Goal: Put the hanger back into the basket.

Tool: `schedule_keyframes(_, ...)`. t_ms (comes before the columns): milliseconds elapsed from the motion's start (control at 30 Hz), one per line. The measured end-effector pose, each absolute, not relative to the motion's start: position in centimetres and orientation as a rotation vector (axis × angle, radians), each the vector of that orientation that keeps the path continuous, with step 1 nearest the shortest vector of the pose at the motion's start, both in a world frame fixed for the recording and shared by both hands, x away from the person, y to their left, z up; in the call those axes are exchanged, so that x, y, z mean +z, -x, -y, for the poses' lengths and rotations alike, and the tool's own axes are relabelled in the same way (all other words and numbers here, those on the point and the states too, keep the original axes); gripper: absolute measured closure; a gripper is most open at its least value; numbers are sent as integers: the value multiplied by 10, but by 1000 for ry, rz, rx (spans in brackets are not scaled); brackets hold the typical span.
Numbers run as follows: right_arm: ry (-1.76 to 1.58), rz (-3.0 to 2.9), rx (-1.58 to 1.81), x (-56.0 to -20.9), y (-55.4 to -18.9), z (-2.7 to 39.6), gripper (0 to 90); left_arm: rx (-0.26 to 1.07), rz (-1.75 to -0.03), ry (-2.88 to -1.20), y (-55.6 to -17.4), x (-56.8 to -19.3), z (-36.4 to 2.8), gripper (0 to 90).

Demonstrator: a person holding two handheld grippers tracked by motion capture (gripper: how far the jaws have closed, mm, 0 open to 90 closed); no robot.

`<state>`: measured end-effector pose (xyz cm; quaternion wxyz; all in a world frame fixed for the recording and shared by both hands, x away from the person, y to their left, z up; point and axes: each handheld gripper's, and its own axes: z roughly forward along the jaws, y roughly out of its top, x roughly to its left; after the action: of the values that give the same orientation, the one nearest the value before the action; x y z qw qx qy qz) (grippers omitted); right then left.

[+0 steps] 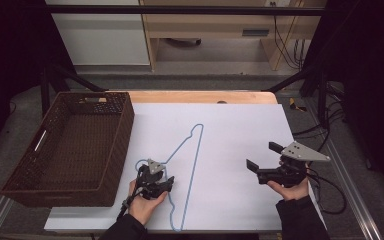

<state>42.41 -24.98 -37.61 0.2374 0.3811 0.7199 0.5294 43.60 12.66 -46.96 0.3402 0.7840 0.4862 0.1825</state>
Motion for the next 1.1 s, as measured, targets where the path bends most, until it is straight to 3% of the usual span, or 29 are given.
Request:
schedule_keyframes(433,-1039,-1987,1472,-377,-424,248,18,546,-1471,-1896,-431,-465,-118,607)
schedule_keyframes(733,-1031,-2015,1450,-382,-427,241,19,513,-1529,-1858,-429,-474,-114,690)
schedule_keyframes(900,-1036,-2015,1451,-382,-427,240,19,572,-1559,-1852,-427,-477,-107,715)
schedule_keyframes(1100,-1039,-2019,1456,-383,-427,239,20,565,-1603,-1831,-428,-476,-109,819)
